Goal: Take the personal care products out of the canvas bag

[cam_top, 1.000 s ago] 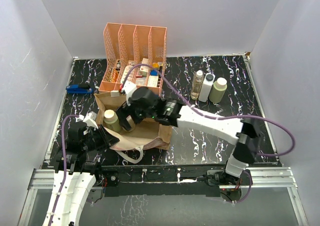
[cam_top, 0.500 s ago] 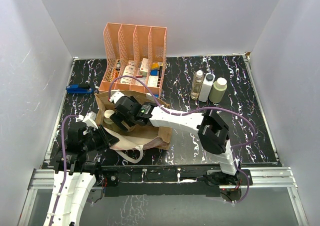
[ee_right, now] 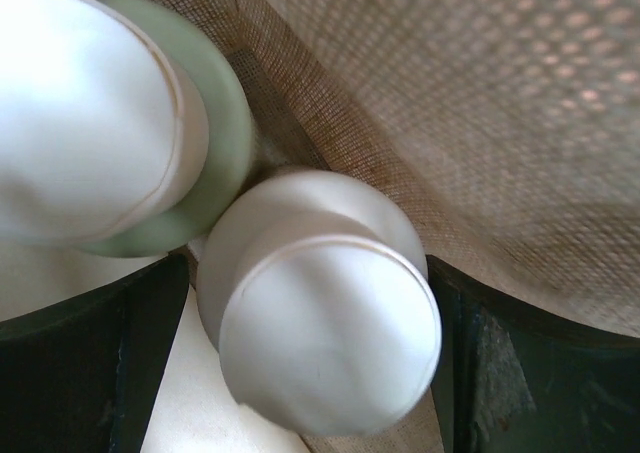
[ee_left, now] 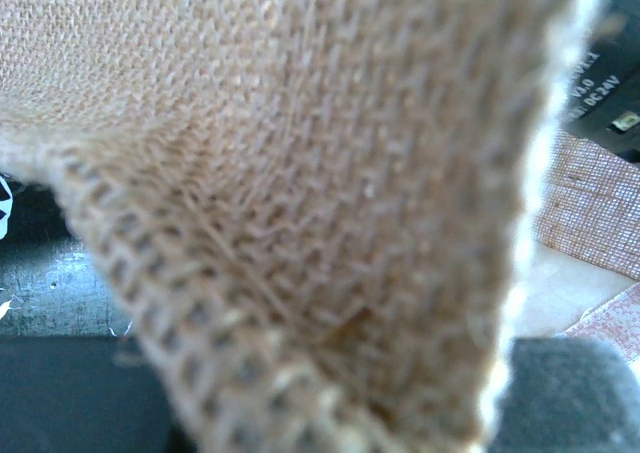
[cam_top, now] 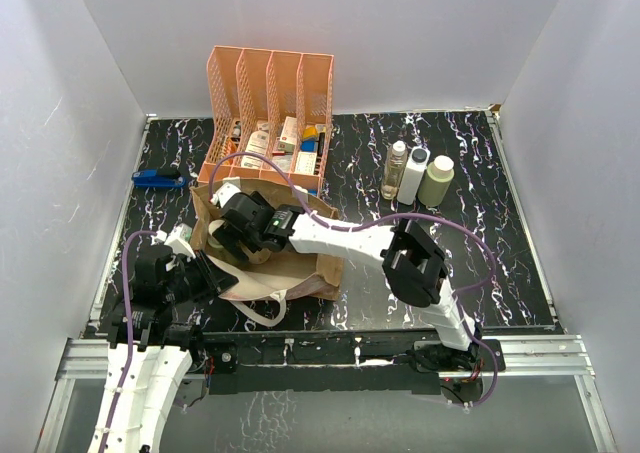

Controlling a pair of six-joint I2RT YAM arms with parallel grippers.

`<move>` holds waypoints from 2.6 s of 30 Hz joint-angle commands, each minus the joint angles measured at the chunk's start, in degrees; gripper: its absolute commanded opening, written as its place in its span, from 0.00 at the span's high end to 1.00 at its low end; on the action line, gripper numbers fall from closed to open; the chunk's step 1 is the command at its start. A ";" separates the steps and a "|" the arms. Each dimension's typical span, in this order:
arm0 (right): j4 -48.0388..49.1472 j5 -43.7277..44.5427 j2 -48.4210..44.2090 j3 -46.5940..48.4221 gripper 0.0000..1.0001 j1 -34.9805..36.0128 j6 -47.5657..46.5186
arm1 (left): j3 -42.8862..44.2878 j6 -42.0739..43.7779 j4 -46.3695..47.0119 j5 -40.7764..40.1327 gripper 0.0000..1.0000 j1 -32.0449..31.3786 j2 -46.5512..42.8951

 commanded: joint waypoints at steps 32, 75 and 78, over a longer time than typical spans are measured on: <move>11.43 -7.00 -15.14 -5.64 0.75 -2.17 4.27 | -0.04 0.75 -0.98 0.33 0.98 0.55 -0.48; 25.43 -44.51 -60.22 -33.81 0.92 -53.17 26.76 | -0.14 0.74 -0.85 0.55 0.98 0.64 -1.20; 19.53 -29.90 -62.62 -35.28 0.91 -53.17 20.22 | -0.14 0.70 -0.85 0.57 0.98 0.65 -1.27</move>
